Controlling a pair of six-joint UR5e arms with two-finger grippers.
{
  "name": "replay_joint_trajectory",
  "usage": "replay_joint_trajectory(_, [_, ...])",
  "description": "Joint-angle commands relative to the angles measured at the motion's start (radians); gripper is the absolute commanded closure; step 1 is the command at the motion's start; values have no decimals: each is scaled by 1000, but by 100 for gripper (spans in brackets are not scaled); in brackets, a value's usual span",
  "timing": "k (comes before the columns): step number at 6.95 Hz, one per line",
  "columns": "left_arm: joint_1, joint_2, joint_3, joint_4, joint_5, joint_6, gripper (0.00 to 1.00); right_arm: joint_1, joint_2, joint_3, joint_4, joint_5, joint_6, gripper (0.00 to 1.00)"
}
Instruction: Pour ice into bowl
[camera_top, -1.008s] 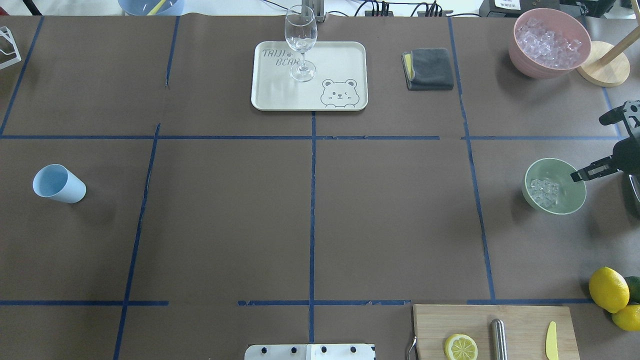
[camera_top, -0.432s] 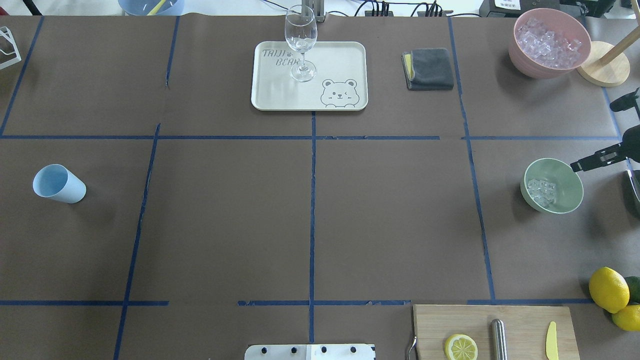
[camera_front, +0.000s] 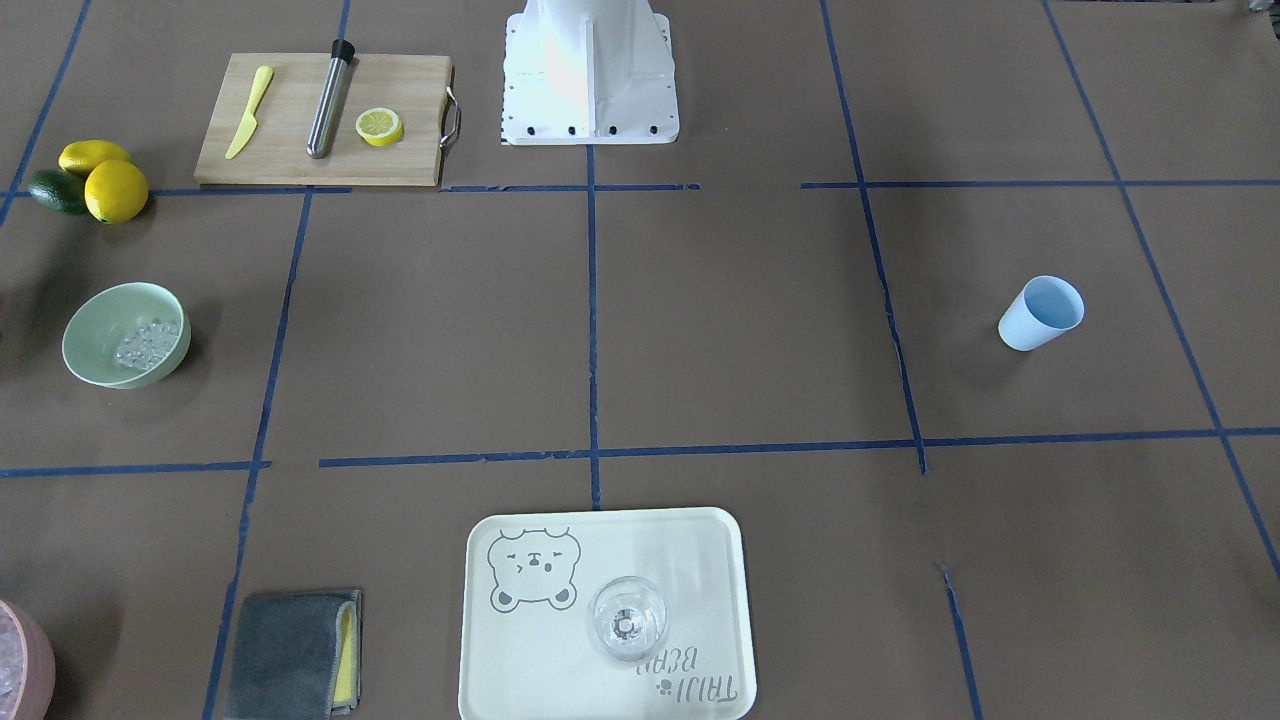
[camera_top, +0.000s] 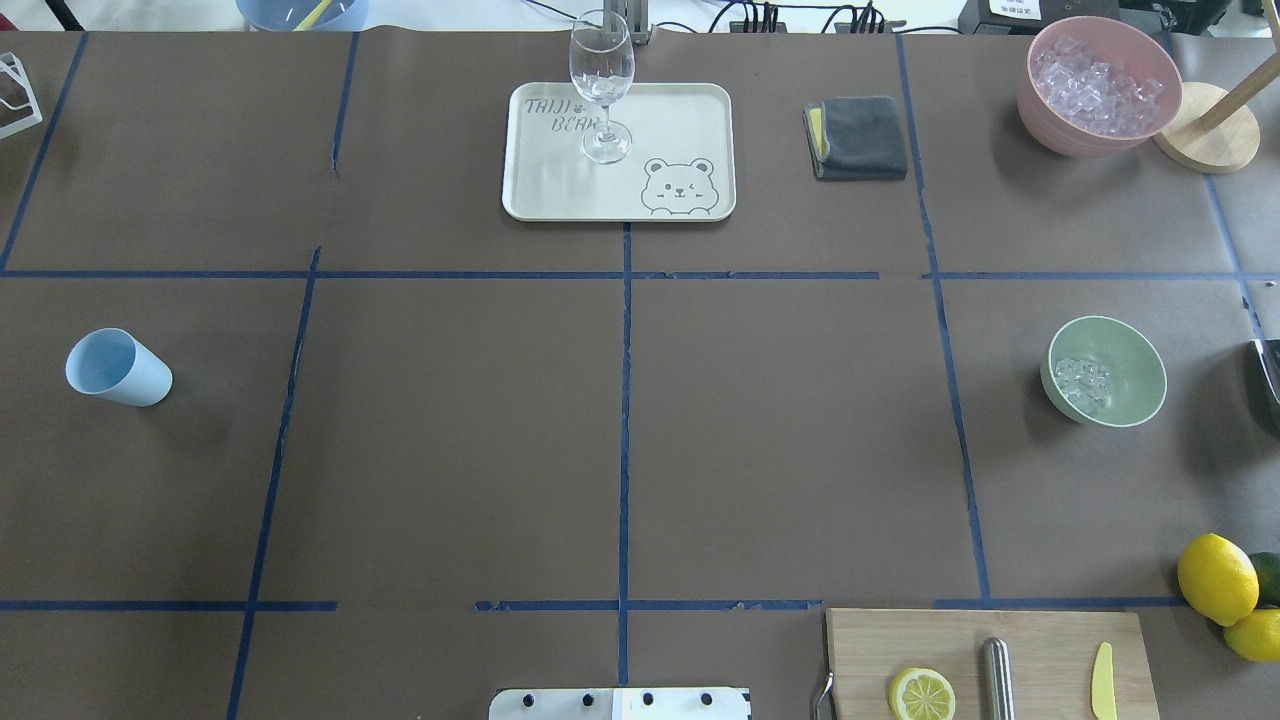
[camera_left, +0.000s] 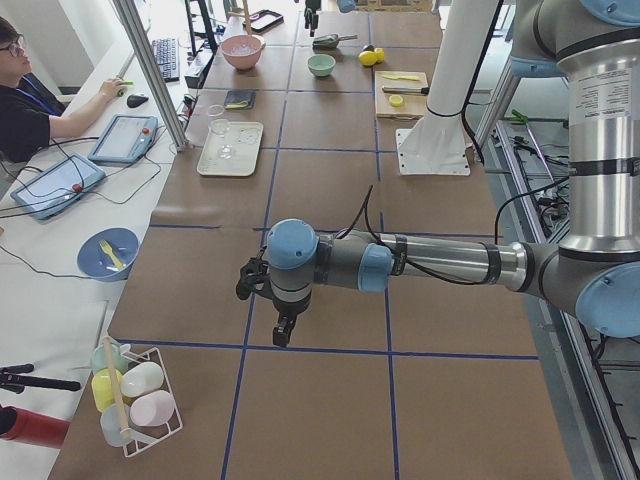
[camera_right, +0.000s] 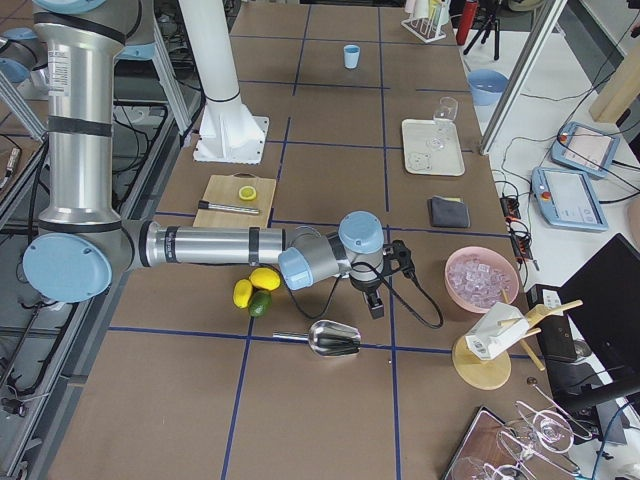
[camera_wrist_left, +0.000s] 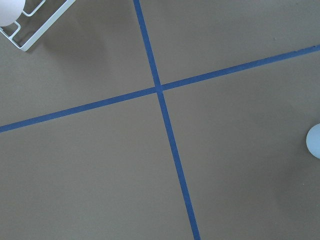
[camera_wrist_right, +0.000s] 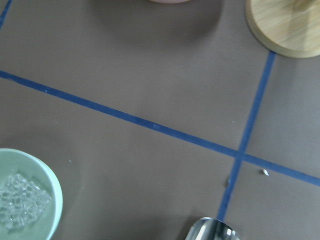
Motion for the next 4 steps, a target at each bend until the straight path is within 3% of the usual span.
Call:
replay_joint_trajectory(1, [-1, 1, -2, 1, 1, 0, 0, 168, -6, 118, -328, 2, -107, 0])
replay_joint_trajectory(4, [1, 3, 15, 6, 1, 0, 0, 176, -65, 118, -369, -29, -93, 0])
